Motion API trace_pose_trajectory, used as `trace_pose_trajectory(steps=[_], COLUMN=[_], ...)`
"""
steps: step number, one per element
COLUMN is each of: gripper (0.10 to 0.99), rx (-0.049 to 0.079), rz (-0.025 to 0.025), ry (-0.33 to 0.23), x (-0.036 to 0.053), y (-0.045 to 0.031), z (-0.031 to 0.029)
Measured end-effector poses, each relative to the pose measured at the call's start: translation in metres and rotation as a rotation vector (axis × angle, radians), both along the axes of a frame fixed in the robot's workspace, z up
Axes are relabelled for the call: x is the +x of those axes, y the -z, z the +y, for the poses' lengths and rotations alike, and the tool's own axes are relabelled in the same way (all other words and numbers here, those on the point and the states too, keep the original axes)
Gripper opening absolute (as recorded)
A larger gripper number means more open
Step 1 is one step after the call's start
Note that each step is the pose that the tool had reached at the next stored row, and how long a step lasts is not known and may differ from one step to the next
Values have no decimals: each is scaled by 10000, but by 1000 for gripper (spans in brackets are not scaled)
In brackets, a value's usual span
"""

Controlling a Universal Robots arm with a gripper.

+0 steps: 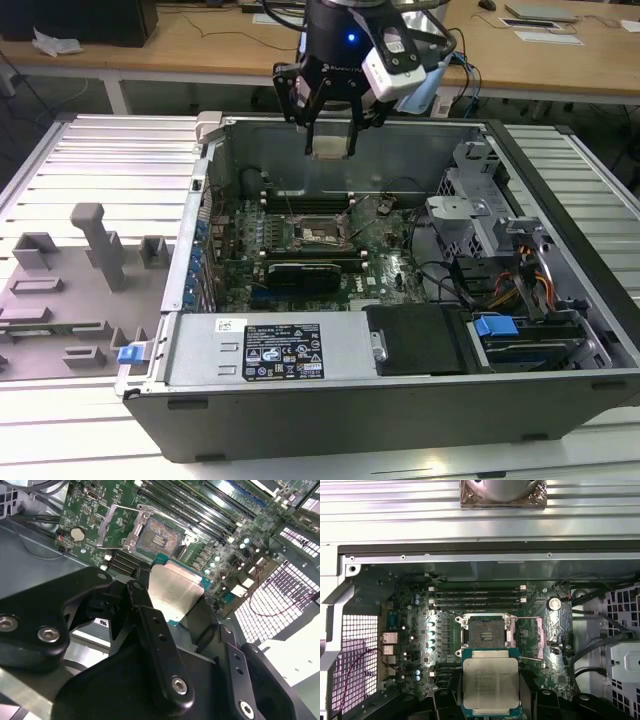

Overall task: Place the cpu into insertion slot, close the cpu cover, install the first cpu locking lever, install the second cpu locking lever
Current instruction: 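Place the cpu into insertion slot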

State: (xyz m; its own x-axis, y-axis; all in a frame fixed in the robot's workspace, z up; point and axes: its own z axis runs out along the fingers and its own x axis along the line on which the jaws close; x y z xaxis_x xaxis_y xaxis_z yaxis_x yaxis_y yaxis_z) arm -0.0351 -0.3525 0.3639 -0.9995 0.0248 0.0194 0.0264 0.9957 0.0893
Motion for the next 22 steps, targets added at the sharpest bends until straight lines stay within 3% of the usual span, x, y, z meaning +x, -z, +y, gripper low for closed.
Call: trace_pose_trajectory(steps=[22], gripper=[541], rx=[0], rz=[0], ry=[-1], x=[-1], y=[143], z=[0])
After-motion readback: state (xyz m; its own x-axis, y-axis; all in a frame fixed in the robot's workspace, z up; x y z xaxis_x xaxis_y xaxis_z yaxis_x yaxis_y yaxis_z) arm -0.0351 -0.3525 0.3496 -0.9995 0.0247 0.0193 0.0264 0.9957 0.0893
